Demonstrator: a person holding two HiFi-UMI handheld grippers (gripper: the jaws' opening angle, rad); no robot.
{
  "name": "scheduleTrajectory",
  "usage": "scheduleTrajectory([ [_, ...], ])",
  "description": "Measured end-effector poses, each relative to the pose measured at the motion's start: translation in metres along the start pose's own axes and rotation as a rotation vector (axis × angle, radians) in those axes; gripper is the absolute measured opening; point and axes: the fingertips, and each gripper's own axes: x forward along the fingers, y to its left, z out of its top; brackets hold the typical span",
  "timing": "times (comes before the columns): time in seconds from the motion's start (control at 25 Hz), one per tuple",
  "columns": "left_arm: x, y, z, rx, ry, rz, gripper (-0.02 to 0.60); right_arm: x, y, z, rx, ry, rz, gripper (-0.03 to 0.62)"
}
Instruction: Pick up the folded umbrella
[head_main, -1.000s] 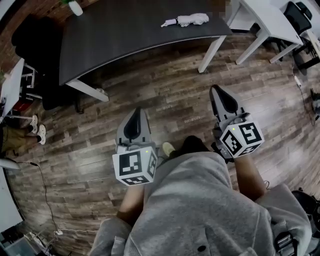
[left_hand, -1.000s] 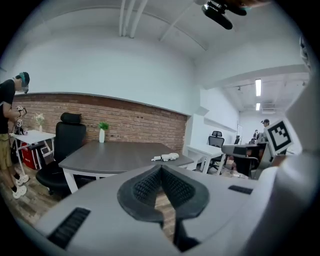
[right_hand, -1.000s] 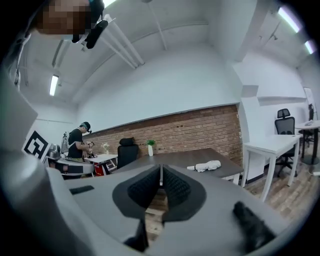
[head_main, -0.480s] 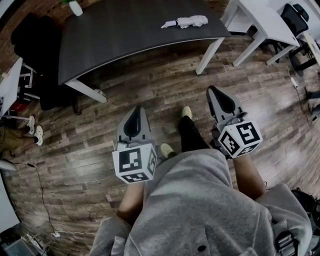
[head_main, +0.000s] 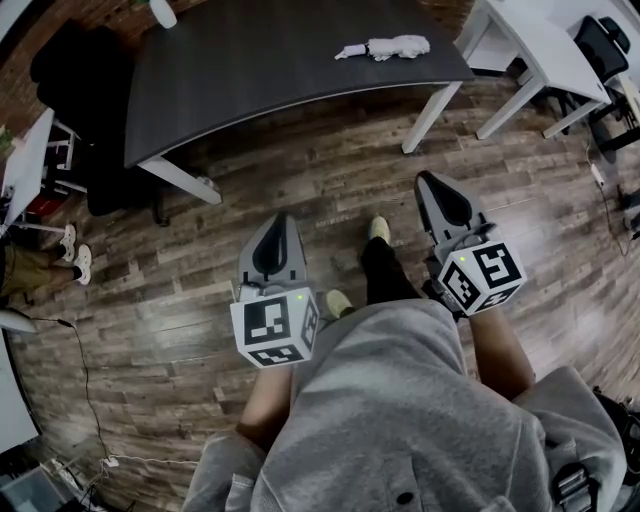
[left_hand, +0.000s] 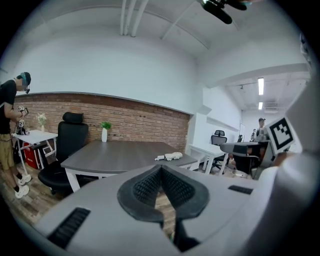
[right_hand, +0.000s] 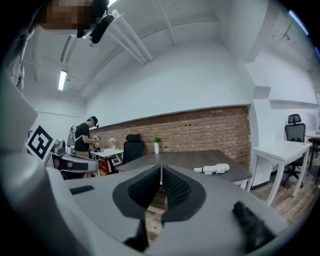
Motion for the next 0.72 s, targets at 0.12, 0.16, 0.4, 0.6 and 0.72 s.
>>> scheduleTrajectory([
  [0.12,0.01,-0.002,-0.002,-0.001,0.018,-0.003,0.015,0.006,-0.005,0.001,-0.013,-0.006,0.003,0.031],
  [0.16,0.014,-0.003,-0.002,-0.001,0.022,-0.004,0.015,0.008,-0.009,0.001,-0.019,-0.009,0.004,0.031],
  [0.4,0.039,-0.005,0.004,0.005,0.038,0.004,0.015,0.022,-0.031,0.004,0.006,-0.003,0.006,0.031],
  [0.6,0.071,-0.005,0.012,0.015,0.062,0.008,0.015,0.042,-0.051,0.007,0.008,-0.009,0.021,0.031],
  [0.72,0.095,-0.01,0.018,0.022,0.071,0.004,0.015,0.055,-0.07,0.01,0.008,-0.003,0.021,0.031],
])
